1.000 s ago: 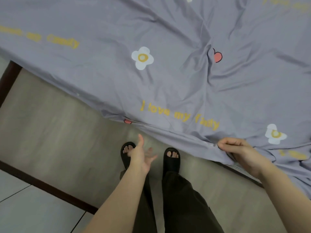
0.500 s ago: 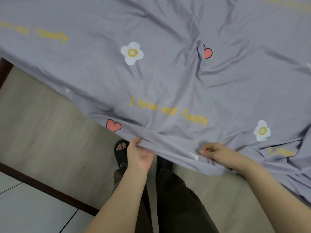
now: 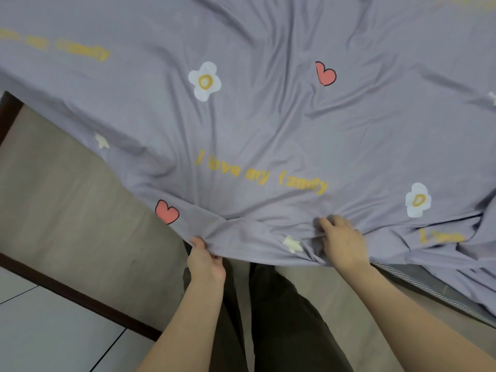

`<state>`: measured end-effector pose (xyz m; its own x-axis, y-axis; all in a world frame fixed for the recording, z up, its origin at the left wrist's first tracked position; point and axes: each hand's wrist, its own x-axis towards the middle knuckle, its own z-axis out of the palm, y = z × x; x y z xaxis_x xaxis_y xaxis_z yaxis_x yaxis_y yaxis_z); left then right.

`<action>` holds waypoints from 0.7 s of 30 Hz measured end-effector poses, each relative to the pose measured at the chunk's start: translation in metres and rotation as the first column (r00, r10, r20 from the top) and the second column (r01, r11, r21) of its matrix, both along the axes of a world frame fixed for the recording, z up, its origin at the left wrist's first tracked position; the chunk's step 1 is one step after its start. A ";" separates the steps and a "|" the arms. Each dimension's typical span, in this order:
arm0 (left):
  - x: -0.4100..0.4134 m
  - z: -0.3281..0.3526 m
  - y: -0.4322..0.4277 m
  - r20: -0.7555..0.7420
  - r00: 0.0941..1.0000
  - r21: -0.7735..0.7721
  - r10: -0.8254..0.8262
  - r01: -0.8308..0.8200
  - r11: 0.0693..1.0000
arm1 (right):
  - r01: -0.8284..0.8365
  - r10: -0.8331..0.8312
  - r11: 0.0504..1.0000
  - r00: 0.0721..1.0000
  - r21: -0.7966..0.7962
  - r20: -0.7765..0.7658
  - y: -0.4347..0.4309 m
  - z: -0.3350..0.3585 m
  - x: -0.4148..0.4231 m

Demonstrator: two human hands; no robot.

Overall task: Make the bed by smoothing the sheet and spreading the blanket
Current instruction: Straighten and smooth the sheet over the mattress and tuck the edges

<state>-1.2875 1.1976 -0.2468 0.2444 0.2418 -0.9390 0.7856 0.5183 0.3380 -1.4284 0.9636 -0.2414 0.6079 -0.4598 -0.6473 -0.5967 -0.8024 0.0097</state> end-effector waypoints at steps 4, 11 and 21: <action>0.001 -0.002 0.003 -0.037 0.999 0.057 -0.010 0.013 0.998 | 0.145 -0.135 0.989 0.964 -0.029 0.228 -0.003 0.005 -0.002; -0.001 0.005 0.008 -0.064 0.994 0.066 0.084 -0.080 0.995 | 0.515 -0.583 0.791 0.474 0.329 0.660 -0.010 0.042 -0.006; 0.006 0.024 0.005 0.077 0.997 -0.200 0.011 0.004 0.980 | 0.643 -0.669 0.742 0.699 0.188 0.251 -0.002 0.017 -0.036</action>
